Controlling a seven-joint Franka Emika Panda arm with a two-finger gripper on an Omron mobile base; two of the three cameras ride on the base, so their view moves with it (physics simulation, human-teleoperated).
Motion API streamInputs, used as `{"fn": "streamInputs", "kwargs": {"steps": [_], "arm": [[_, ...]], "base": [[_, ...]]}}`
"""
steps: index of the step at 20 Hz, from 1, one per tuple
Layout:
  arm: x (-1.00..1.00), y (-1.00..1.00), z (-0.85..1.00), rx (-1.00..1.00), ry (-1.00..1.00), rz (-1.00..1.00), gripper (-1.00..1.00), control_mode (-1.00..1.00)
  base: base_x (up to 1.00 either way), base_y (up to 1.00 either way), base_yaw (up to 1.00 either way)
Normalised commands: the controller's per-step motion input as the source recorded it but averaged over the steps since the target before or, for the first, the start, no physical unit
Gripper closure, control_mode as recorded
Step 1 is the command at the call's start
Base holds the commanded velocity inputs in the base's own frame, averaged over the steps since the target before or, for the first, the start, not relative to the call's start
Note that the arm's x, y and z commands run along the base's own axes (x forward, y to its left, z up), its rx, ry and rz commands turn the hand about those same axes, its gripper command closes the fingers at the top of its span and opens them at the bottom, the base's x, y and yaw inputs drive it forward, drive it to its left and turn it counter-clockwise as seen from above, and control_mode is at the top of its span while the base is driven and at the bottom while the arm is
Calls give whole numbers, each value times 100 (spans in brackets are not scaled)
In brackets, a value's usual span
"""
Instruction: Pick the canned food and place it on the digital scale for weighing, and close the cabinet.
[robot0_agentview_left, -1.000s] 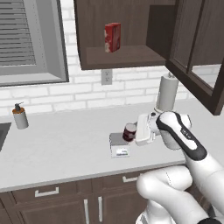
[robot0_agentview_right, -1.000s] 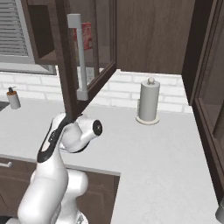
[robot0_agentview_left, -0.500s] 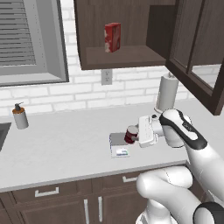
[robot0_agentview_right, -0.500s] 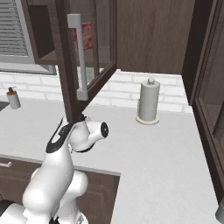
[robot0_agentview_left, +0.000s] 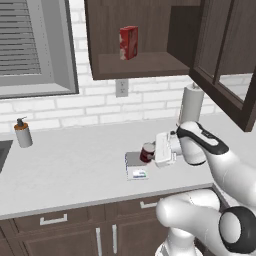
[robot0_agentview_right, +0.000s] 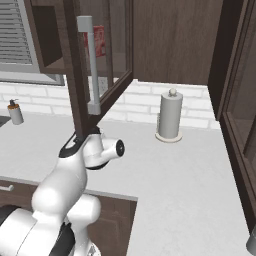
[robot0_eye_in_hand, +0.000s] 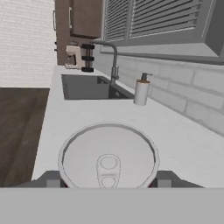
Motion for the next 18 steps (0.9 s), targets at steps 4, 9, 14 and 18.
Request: {"fn": "streamInputs", "kwargs": {"steps": [4,9,14,18], "arm": [[29,0,-13,0,0,0,100,-100],[20,0,-23,0,1,0,100,-100],[27,0,-28,0,0,0,100,-100],[26,2,-23,0,0,0,100,-100]], "base": [[0,0,0],[0,0,0],[0,0,0],[0,0,0]]}}
